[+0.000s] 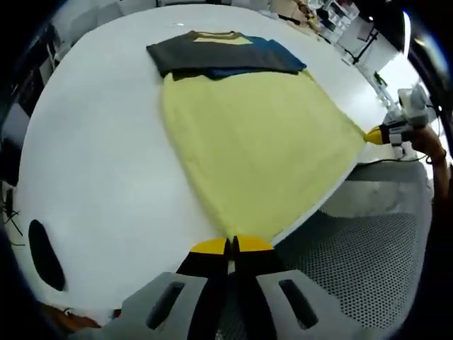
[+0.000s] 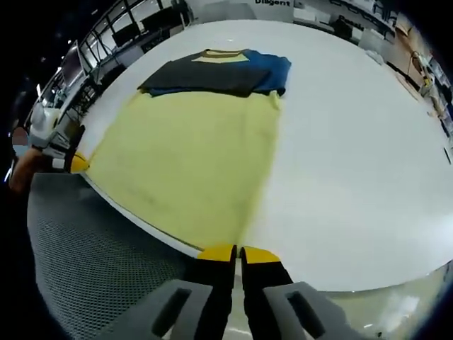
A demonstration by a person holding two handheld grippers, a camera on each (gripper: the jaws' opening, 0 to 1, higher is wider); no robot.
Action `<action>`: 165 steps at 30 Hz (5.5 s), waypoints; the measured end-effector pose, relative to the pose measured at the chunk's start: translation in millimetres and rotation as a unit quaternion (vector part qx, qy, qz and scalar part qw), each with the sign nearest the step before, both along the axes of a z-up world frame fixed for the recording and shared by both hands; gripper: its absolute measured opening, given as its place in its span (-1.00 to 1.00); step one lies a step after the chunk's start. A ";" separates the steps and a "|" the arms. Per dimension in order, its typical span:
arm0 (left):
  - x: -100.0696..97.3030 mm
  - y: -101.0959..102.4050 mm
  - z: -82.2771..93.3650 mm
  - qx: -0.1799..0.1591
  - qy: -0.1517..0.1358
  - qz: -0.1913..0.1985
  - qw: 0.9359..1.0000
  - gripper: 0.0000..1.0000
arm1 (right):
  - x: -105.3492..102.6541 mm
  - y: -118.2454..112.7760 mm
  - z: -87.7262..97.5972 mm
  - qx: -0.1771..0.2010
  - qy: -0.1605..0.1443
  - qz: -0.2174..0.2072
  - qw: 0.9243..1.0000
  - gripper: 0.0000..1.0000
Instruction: Fold the garment on the visible template until the final outline fits inside the template.
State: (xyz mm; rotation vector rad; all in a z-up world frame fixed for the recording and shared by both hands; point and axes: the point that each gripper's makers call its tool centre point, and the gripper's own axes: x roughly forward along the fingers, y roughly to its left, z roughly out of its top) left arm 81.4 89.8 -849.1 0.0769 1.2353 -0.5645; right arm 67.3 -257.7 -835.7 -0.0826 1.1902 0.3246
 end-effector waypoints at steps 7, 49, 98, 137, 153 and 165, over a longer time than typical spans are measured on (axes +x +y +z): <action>13.4 -2.1 25.3 -0.018 -0.019 0.019 0.999 -0.97 | 24.0 -0.2 32.7 0.015 -0.051 -0.012 0.998 -1.00; 270.6 -8.3 138.2 -0.140 -0.194 0.143 0.960 -0.97 | 264.2 6.1 138.7 0.118 -0.239 -0.100 0.959 -1.00; 390.7 -2.9 20.2 -0.042 -0.249 0.014 0.968 -0.30 | 391.4 -5.6 8.5 0.074 -0.228 -0.084 0.967 -0.45; 399.5 -6.9 16.9 -0.040 -0.247 0.071 0.966 0.07 | 380.6 -8.6 -7.8 0.080 -0.214 -0.107 0.967 -0.18; 331.1 -20.8 32.6 -0.079 -0.241 0.027 0.967 0.18 | 312.1 22.8 10.3 0.157 -0.206 -0.058 0.964 -0.06; 272.1 -19.8 32.1 -0.083 -0.229 0.008 0.970 0.04 | 252.6 23.0 8.2 0.144 -0.189 -0.032 0.971 -0.14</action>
